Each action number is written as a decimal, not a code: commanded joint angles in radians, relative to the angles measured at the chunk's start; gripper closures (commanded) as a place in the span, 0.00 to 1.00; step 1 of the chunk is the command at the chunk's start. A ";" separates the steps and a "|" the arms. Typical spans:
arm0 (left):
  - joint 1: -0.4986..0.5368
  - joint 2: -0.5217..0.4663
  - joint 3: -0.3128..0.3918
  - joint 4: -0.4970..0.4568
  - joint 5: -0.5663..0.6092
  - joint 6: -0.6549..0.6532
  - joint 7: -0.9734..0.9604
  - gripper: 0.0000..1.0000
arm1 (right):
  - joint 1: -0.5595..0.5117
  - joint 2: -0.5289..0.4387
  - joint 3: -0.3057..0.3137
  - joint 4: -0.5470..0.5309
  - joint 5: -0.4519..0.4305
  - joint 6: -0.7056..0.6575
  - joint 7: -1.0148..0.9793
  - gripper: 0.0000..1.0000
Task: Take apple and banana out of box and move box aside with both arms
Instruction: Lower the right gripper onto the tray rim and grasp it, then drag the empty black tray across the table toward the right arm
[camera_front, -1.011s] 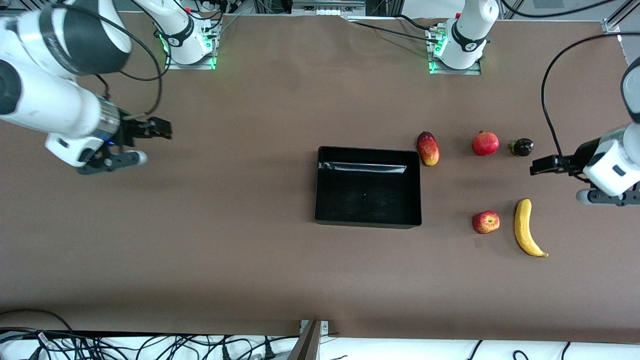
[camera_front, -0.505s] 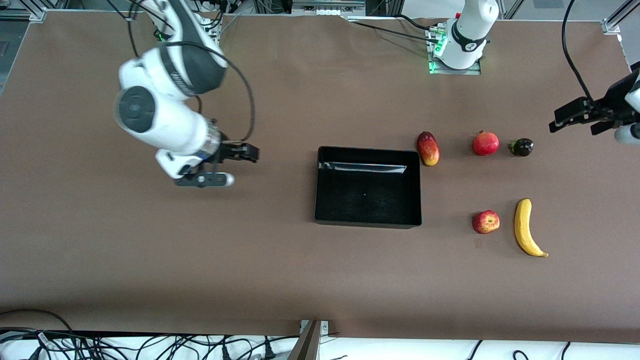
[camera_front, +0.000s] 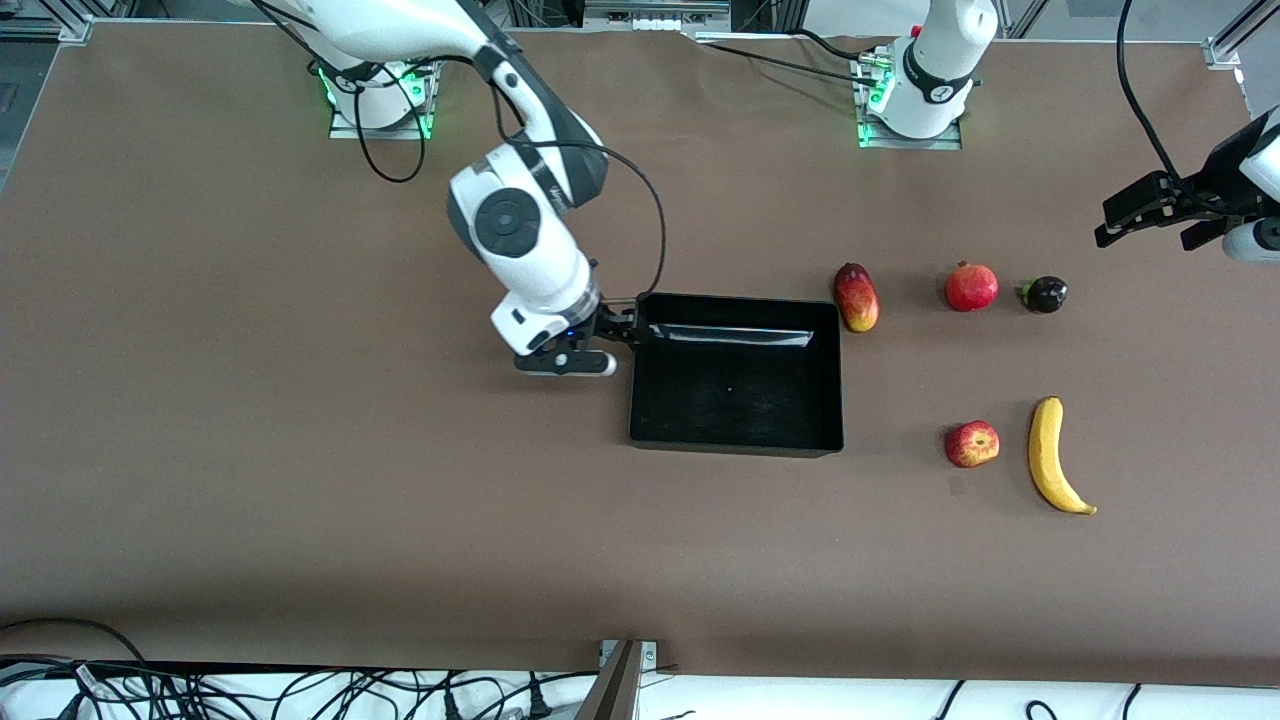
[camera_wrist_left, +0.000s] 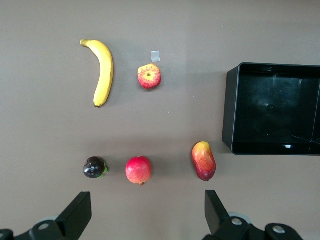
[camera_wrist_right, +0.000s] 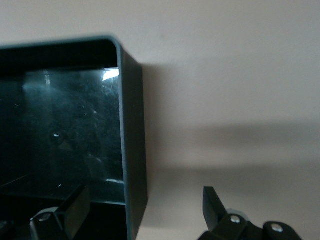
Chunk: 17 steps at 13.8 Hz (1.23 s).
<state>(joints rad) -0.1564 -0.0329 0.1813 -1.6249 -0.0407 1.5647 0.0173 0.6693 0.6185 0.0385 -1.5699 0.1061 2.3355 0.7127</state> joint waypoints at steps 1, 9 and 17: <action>0.008 -0.033 -0.031 -0.030 0.036 0.003 -0.052 0.00 | 0.067 0.078 -0.020 0.025 -0.122 0.076 0.138 0.06; 0.023 -0.038 -0.048 -0.029 0.036 0.001 -0.066 0.00 | 0.065 0.112 -0.020 0.022 -0.146 0.133 0.209 1.00; 0.023 -0.038 -0.048 -0.027 0.036 0.001 -0.066 0.00 | -0.039 -0.012 -0.022 0.008 -0.141 -0.043 0.151 1.00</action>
<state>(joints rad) -0.1408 -0.0428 0.1473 -1.6260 -0.0315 1.5647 -0.0341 0.6904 0.6917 0.0051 -1.5438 -0.0285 2.3876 0.8946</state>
